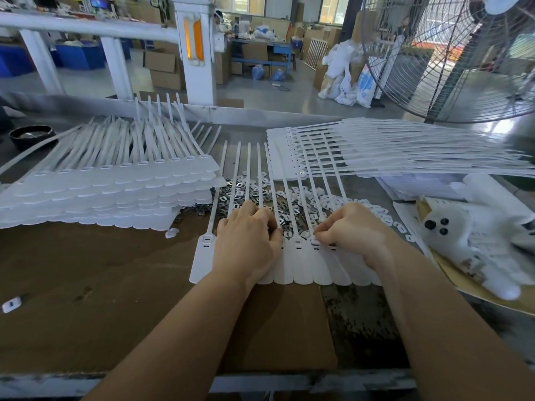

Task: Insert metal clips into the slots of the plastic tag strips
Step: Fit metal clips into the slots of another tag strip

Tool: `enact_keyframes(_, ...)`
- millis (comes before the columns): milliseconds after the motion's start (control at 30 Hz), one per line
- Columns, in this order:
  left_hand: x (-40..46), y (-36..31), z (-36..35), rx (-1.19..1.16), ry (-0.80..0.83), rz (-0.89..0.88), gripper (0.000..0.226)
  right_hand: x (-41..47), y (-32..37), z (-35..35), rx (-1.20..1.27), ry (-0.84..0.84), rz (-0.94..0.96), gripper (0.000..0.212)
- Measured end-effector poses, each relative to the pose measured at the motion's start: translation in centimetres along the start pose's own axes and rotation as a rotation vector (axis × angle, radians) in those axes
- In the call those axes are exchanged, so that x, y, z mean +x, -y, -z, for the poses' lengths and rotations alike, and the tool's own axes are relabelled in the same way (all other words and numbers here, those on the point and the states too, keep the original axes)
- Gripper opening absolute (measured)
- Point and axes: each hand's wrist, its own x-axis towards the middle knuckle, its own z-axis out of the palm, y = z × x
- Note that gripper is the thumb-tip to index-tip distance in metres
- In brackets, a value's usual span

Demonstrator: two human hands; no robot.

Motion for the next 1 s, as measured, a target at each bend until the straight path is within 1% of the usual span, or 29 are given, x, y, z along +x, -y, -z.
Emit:
enact_keyframes(167,0.1,0.0,0.0,0.005,0.004,0.004,0.023,0.0,0.3,0.4,0.011,0.039,-0.030,0.007)
enact_keyframes(300,0.0,-0.1,0.0,0.002,-0.005,0.009,0.022,-0.1,0.1,-0.2,-0.024,0.005,0.025,0.009)
enact_keyframes(400,0.0,-0.1,0.0,0.001,-0.010,0.009,0.022,-0.2,-0.3,-0.5,-0.022,-0.027,0.068,0.014)
enact_keyframes(567,0.0,0.0,0.0,-0.005,-0.004,0.005,0.021,-0.1,-0.4,-0.7,-0.050,-0.081,0.081,0.021)
enact_keyframes(767,0.0,0.0,0.0,0.005,-0.003,0.005,0.021,-0.1,-0.6,-0.6,-0.057,-0.061,0.121,0.014)
enact_keyframes(900,0.1,0.0,-0.1,0.012,0.001,0.016,0.022,0.0,-0.6,-1.1,-0.115,-0.125,0.232,0.014)
enact_keyframes(1000,0.0,0.0,-0.1,0.009,0.002,0.018,0.023,0.4,-0.5,-1.3,-0.115,-0.182,0.248,0.024)
